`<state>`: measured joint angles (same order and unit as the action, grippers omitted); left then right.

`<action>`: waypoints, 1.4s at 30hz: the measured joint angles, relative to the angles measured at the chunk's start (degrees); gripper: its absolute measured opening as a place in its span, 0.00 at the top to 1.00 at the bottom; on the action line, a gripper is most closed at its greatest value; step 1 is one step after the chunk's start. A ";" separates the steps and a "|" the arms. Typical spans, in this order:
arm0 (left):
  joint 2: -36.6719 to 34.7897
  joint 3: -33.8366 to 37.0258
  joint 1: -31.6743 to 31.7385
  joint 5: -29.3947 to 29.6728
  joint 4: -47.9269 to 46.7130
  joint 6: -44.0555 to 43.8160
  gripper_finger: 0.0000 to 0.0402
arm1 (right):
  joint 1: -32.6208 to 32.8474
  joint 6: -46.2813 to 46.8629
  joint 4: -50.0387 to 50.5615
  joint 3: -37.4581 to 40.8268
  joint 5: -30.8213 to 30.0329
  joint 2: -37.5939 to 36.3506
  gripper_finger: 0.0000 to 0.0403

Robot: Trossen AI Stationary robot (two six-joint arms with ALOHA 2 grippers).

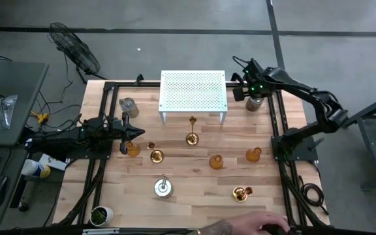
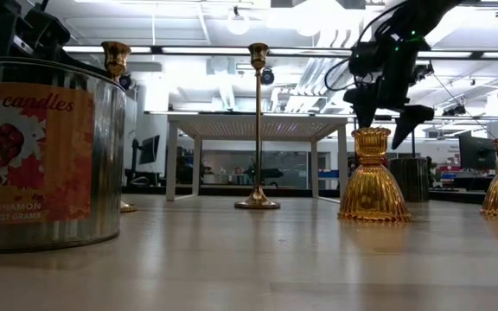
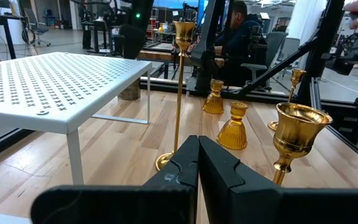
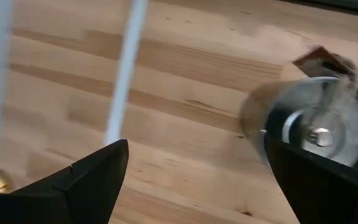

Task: Pick & Place candle stick holders
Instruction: Put the top right silver scented candle on the shelf

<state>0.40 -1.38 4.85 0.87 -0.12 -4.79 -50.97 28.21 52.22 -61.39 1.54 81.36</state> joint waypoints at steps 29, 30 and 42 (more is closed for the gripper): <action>0.00 0.01 0.01 0.01 0.00 0.01 0.99 | -1.71 0.02 0.71 0.00 -2.93 0.66 0.07; 0.00 0.01 0.00 0.01 0.00 0.00 0.99 | -1.69 0.03 0.71 0.00 -2.98 0.66 0.07; 0.00 0.00 0.01 0.00 0.00 0.00 0.99 | -1.67 3.50 0.69 0.00 -2.93 3.74 0.07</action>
<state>0.40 -1.38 4.86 0.87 -0.12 -4.79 -52.64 31.71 52.90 -61.39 -1.39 85.10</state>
